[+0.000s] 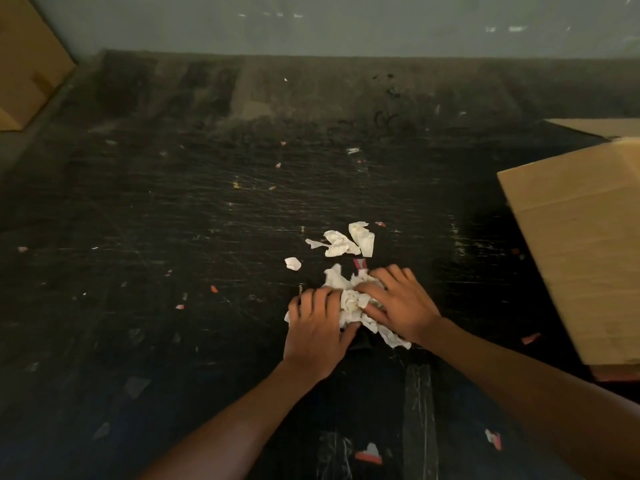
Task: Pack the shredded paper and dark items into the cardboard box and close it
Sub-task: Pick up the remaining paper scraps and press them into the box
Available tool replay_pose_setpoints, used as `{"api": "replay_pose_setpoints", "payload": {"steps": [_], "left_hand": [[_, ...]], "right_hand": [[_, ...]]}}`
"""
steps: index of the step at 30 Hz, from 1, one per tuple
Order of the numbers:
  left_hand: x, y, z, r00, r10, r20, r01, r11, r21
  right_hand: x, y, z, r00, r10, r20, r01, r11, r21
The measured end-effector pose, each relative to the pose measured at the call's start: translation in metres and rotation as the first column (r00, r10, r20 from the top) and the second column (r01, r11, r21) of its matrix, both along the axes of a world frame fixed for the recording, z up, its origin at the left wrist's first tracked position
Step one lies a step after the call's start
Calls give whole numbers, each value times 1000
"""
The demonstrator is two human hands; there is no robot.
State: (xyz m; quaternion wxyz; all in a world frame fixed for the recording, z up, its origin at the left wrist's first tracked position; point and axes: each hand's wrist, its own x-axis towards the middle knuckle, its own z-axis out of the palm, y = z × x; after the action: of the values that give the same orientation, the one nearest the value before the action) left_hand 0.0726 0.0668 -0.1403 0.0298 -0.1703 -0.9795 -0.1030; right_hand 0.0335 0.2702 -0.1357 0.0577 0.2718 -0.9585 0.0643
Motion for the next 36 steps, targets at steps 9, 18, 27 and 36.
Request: {"api": "replay_pose_setpoints", "payload": {"steps": [9, 18, 27, 36], "left_hand": [[-25, -1, 14, 991, -47, 125, 45, 999, 24], [-65, -48, 37, 983, 176, 55, -184, 925, 332], [-82, -56, 18, 973, 187, 137, -203, 973, 112], [-84, -57, 17, 968, 191, 165, -215, 967, 138]], "right_hand": [[1, -11, 6, 957, -268, 111, 290, 848, -443], [-55, -26, 58, 849, -469, 244, 510, 602, -615], [-76, -73, 30, 884, -363, 296, 370, 928, 32], [-76, -71, 31, 904, -246, 350, 232, 969, 83]]}}
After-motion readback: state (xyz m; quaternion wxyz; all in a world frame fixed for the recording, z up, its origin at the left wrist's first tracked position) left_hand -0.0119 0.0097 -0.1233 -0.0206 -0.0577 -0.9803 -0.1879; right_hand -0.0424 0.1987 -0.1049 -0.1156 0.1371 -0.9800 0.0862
